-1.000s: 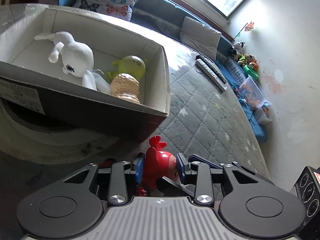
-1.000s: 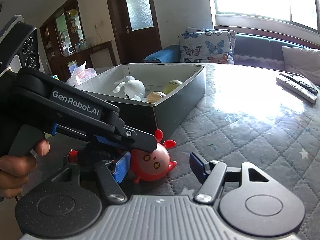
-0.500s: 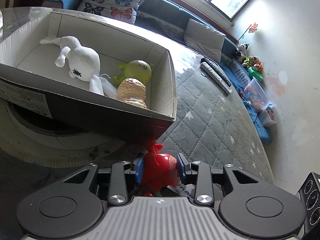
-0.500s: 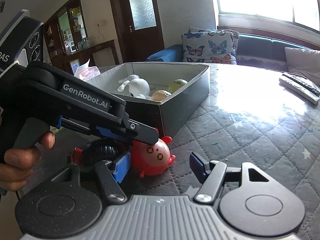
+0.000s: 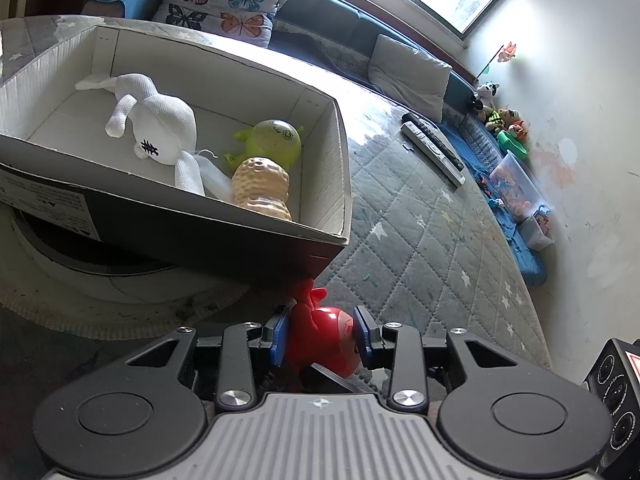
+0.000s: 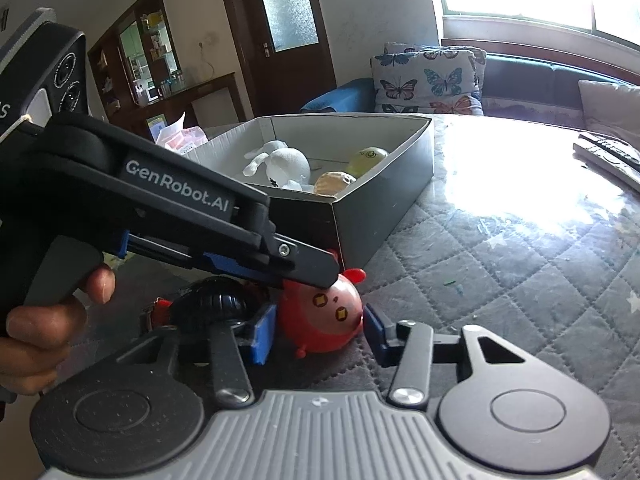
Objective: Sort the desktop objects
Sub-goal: 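Close the left gripper on the red toy and lift it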
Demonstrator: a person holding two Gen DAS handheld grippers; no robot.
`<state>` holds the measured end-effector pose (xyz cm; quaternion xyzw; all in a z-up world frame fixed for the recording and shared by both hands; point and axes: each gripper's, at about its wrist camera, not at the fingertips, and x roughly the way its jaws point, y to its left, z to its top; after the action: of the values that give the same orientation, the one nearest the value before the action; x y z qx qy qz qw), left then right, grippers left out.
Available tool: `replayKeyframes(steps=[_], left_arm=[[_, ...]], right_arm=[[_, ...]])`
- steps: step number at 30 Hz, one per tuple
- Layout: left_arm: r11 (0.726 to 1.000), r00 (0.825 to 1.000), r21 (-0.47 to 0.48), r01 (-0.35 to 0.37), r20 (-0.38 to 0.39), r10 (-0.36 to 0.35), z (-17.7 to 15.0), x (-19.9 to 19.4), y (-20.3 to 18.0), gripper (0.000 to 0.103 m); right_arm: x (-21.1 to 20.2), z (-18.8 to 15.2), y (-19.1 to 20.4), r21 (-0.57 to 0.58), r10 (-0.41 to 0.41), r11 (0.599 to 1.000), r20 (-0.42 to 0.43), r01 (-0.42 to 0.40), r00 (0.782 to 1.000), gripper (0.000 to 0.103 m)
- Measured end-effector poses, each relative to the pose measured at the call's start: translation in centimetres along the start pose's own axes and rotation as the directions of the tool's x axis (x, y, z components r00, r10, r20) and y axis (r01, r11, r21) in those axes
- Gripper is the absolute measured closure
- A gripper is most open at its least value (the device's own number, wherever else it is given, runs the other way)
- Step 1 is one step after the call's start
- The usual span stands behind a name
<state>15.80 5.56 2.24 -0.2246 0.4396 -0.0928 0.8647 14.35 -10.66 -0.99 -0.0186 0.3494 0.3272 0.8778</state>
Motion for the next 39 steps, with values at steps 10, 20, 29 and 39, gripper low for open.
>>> replayKeyframes(steps=[10, 20, 29, 39], left_arm=[[0.999, 0.999, -0.005, 0.042, -0.031, -0.042, 0.1, 0.7, -0.5, 0.065], [0.999, 0.997, 0.001, 0.036, -0.065, -0.036, 0.4, 1.7, -1.5, 0.065], [0.999, 0.997, 0.016, 0.045, -0.064, -0.044, -0.2, 2.0, -2.0, 0.065], [0.998, 0.998, 0.034, 0.056, -0.028, -0.055, -0.9, 0.9, -2.0, 0.07]], right_arm=[[-1.3, -0.8, -0.4, -0.009, -0.034, 0.999, 0.006, 0.034, 0.999, 0.057], [-2.2, -1.6, -0.5, -0.009, -0.05, 0.999, 0.011, 0.05, 0.999, 0.057], [-2.7, -2.1, -0.7, 0.008, -0.045, 0.999, 0.013, 0.045, 0.999, 0.057], [-3.3, -2.2, -0.1, -0.02, -0.039, 0.999, 0.012, 0.04, 0.999, 0.057]])
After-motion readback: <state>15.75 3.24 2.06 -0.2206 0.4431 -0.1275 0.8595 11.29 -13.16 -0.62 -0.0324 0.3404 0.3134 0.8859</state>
